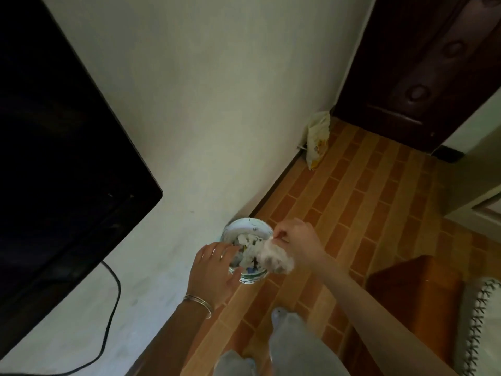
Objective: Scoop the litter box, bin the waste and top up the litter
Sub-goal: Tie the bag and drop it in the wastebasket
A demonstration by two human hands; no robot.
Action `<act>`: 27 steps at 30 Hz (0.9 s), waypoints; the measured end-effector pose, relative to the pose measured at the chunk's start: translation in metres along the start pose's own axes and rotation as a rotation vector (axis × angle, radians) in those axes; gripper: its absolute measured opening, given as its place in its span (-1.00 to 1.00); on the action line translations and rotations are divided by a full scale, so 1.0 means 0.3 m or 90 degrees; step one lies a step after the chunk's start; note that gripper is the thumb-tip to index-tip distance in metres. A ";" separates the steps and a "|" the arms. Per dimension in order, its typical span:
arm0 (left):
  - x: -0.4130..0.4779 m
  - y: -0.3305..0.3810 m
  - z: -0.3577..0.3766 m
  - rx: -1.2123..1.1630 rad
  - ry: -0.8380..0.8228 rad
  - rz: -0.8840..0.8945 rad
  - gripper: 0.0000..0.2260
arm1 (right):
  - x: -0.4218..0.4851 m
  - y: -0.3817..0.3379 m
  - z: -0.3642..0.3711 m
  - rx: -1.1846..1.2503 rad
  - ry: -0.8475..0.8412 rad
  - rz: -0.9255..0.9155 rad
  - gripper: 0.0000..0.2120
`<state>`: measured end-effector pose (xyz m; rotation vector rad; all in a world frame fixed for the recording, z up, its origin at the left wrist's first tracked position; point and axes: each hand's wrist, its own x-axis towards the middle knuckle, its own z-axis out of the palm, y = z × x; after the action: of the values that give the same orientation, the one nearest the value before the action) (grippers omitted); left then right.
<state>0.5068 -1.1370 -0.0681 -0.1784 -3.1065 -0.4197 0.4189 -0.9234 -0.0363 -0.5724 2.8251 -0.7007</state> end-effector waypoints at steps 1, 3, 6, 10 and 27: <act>0.019 0.006 0.009 -0.003 0.009 -0.017 -0.59 | 0.030 0.016 0.001 0.006 -0.011 -0.014 -0.98; 0.060 0.021 0.018 -0.006 0.025 -0.048 -0.57 | 0.087 0.037 0.001 0.009 -0.030 -0.051 -0.97; 0.121 0.044 0.026 0.011 0.057 -0.082 -0.59 | 0.165 0.063 0.008 0.015 -0.056 -0.108 -0.93; 0.166 0.056 0.043 0.029 0.075 -0.114 -0.58 | 0.258 0.099 0.026 0.013 -0.078 -0.151 -0.94; 0.301 -0.029 0.178 0.036 -0.006 -0.166 -0.59 | 0.472 0.235 0.192 -0.033 -0.191 -0.140 -0.69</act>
<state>0.4169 -1.1210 -0.1202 0.2284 -3.1551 -0.3332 0.2819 -0.9472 -0.1312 -0.9230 2.5311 -0.5248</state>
